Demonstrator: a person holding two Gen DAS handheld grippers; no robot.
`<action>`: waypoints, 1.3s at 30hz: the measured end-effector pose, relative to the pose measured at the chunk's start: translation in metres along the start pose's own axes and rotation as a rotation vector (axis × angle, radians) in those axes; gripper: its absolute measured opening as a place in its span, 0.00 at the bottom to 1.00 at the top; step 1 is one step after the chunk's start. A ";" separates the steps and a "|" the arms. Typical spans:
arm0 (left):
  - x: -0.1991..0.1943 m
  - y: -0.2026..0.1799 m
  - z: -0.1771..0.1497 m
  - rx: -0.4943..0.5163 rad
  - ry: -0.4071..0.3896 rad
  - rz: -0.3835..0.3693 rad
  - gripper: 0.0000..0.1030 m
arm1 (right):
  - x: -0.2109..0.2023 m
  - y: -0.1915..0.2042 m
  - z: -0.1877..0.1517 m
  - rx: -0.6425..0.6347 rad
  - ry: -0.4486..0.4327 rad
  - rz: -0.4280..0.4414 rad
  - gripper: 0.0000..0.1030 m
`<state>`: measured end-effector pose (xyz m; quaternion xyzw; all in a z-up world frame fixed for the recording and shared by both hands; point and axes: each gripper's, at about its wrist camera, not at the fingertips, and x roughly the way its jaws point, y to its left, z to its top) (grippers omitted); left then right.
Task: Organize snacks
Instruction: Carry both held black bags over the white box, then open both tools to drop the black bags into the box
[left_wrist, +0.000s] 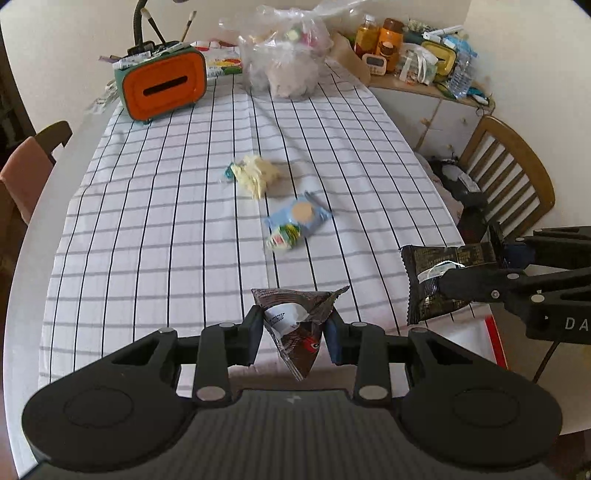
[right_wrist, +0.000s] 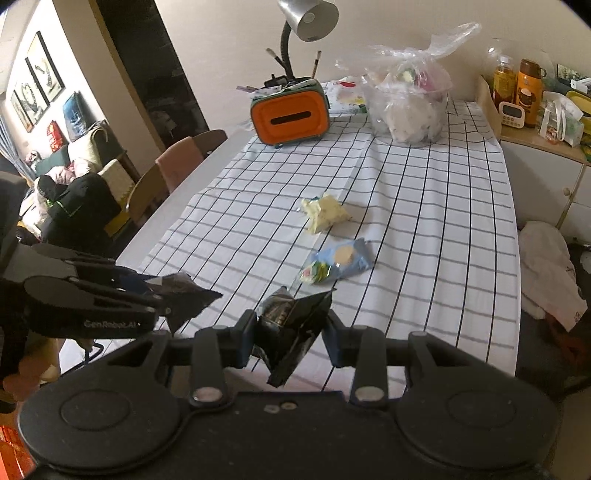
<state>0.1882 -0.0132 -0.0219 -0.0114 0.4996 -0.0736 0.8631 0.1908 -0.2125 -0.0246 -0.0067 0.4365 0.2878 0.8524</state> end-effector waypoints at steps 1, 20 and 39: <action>-0.002 -0.002 -0.004 0.000 0.000 0.002 0.33 | -0.002 0.001 -0.004 0.001 0.002 0.002 0.36; 0.000 -0.034 -0.084 0.008 0.115 0.042 0.33 | 0.003 0.016 -0.082 0.007 0.088 0.020 0.36; 0.037 -0.050 -0.120 0.046 0.303 0.086 0.33 | 0.038 0.026 -0.111 0.002 0.174 -0.021 0.36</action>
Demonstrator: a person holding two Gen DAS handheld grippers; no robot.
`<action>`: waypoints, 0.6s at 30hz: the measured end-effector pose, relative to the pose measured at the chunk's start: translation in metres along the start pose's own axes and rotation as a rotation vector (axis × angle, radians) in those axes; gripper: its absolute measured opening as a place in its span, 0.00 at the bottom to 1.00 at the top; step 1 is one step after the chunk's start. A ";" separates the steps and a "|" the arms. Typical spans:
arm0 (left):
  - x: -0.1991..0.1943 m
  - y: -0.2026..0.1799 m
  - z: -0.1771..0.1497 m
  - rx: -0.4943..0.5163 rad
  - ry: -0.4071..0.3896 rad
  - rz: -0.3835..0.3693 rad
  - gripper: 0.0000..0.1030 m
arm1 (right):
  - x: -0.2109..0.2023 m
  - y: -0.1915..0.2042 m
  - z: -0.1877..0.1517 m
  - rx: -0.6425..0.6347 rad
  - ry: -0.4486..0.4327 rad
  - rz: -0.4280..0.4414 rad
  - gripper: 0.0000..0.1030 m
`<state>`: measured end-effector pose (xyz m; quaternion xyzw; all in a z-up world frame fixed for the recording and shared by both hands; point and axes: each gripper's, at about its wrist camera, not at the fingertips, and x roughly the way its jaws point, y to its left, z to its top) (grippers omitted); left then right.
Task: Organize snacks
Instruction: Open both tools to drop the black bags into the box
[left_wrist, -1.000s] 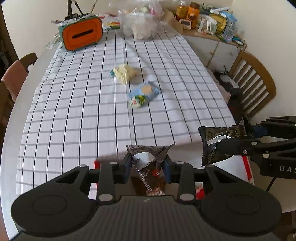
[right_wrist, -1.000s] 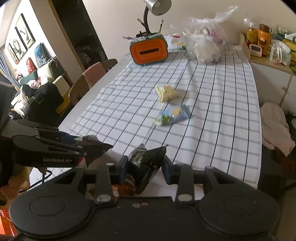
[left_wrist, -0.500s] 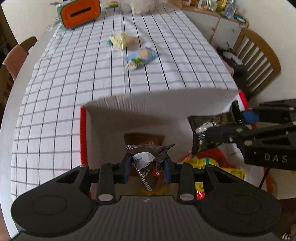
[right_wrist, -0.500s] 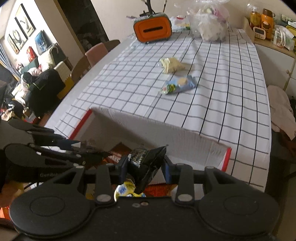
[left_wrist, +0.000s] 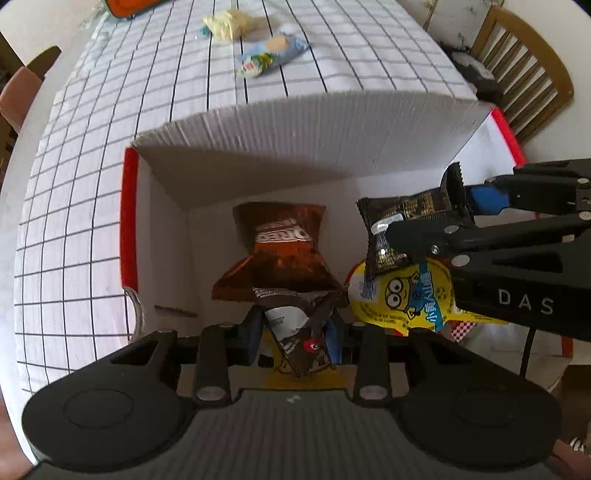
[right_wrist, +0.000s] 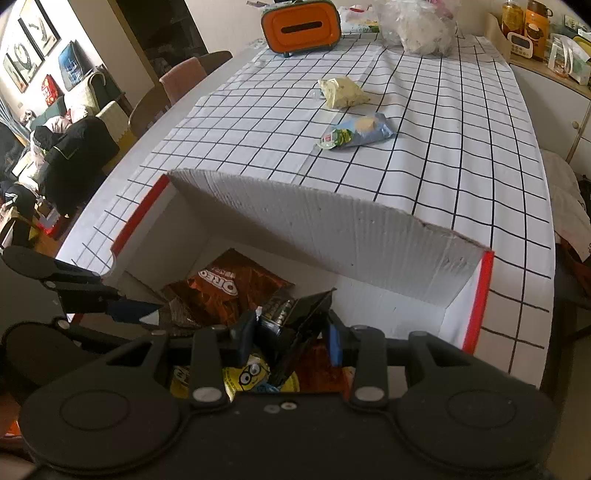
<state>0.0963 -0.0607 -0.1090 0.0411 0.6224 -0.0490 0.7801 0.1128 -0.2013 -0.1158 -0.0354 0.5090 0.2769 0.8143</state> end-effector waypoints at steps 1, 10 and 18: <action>0.002 0.000 0.000 0.000 0.010 0.000 0.33 | 0.002 0.000 0.000 0.003 0.003 -0.001 0.36; 0.009 0.000 0.001 -0.008 0.045 -0.011 0.34 | 0.007 0.001 0.002 0.003 0.026 0.001 0.37; -0.001 0.003 0.001 0.007 0.011 -0.014 0.35 | -0.001 0.004 0.003 -0.009 0.016 0.010 0.47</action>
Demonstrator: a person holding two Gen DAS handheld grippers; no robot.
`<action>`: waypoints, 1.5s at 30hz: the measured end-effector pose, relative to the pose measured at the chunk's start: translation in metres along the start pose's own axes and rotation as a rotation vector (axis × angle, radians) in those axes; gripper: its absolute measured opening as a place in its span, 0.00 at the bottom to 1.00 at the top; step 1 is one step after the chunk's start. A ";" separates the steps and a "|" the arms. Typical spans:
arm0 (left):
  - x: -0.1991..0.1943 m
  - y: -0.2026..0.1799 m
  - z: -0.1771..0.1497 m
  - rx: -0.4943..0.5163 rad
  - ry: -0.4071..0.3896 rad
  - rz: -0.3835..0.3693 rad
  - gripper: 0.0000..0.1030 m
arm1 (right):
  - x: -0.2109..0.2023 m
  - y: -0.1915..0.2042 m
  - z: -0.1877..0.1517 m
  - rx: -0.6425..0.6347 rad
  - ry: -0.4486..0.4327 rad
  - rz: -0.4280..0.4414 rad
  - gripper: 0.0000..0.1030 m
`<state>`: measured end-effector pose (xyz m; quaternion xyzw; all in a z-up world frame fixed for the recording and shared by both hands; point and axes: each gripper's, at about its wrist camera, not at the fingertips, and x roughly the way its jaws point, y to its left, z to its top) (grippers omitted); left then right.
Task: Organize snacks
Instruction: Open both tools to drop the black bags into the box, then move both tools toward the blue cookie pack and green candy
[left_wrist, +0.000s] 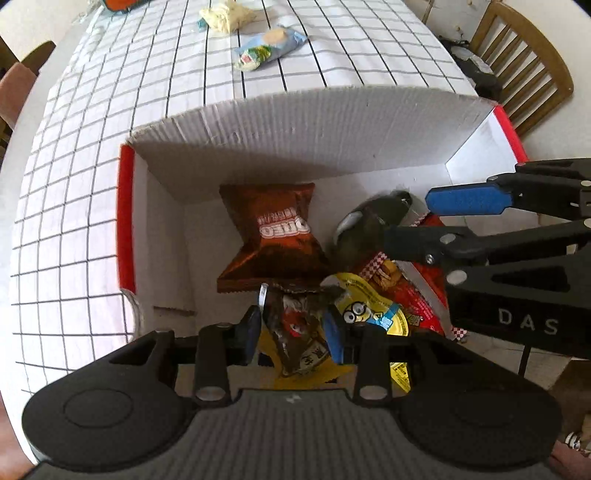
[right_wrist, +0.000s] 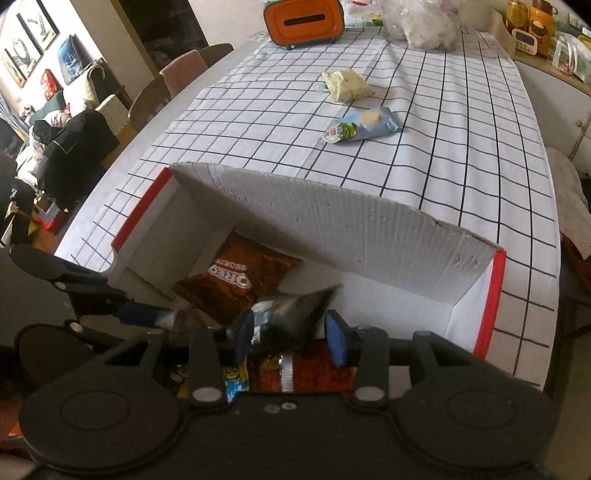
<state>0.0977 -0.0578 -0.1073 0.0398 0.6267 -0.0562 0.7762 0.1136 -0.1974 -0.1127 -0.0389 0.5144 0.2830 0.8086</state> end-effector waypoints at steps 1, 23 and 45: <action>-0.003 0.001 0.000 0.002 -0.008 -0.004 0.35 | -0.002 0.000 0.000 -0.001 -0.005 0.004 0.49; -0.072 0.016 0.026 0.012 -0.235 -0.016 0.63 | -0.066 0.000 0.035 -0.026 -0.161 0.039 0.76; -0.085 0.060 0.112 0.027 -0.506 0.024 0.80 | -0.057 -0.031 0.126 0.001 -0.241 -0.030 0.95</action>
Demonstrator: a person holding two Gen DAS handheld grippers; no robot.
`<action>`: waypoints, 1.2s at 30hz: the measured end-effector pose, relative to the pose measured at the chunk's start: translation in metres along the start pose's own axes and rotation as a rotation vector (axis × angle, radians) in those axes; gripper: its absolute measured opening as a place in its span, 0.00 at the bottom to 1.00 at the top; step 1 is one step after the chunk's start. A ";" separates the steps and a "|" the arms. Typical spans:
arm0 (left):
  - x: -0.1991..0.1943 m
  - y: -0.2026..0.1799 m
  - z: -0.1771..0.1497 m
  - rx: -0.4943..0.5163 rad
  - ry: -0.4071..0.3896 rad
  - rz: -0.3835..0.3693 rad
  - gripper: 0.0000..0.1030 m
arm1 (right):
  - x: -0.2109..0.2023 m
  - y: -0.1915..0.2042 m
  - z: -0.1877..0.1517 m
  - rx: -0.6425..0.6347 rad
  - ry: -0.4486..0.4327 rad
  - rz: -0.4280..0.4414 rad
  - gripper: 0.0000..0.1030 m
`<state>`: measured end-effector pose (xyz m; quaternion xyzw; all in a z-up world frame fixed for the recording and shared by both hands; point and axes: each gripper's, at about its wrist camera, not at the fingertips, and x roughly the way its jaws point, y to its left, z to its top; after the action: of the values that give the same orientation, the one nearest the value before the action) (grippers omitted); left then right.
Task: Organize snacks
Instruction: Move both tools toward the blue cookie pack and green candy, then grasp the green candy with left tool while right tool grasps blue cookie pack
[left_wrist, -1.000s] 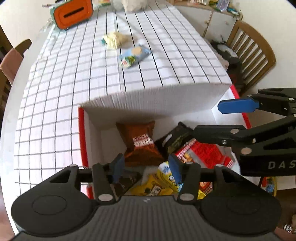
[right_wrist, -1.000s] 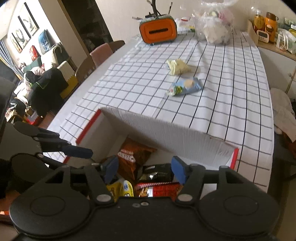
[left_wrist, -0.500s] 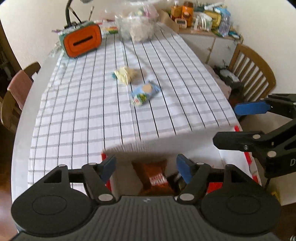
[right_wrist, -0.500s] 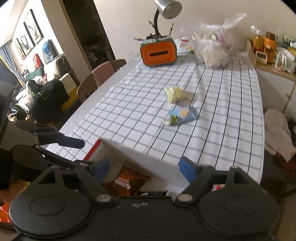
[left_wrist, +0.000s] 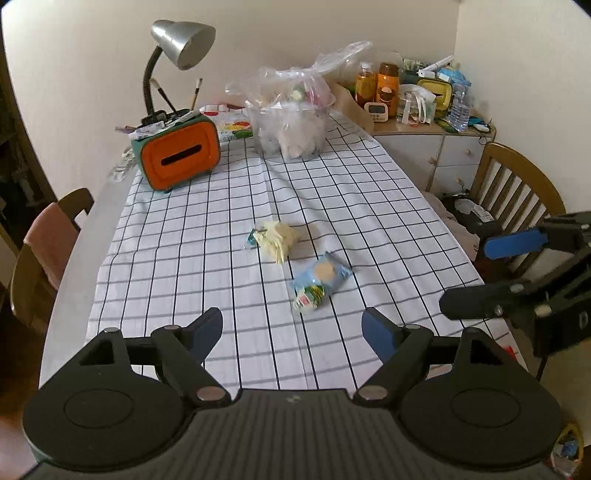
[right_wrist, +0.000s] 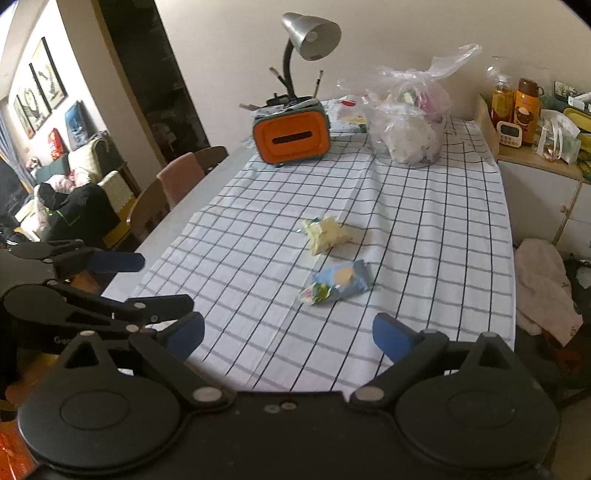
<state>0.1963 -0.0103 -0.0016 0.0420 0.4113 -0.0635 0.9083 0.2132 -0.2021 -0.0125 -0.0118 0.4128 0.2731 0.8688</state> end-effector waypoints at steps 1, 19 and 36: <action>0.006 0.002 0.002 0.002 0.001 -0.010 0.80 | 0.005 -0.003 0.004 0.002 0.003 -0.008 0.95; 0.131 0.024 0.011 0.114 0.088 -0.136 0.80 | 0.131 -0.047 0.050 0.096 0.157 -0.148 0.95; 0.224 0.017 0.011 0.109 0.279 -0.255 0.80 | 0.214 -0.064 0.047 0.135 0.271 -0.197 0.90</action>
<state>0.3535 -0.0126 -0.1627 0.0472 0.5313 -0.1937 0.8234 0.3872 -0.1457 -0.1495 -0.0306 0.5402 0.1544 0.8267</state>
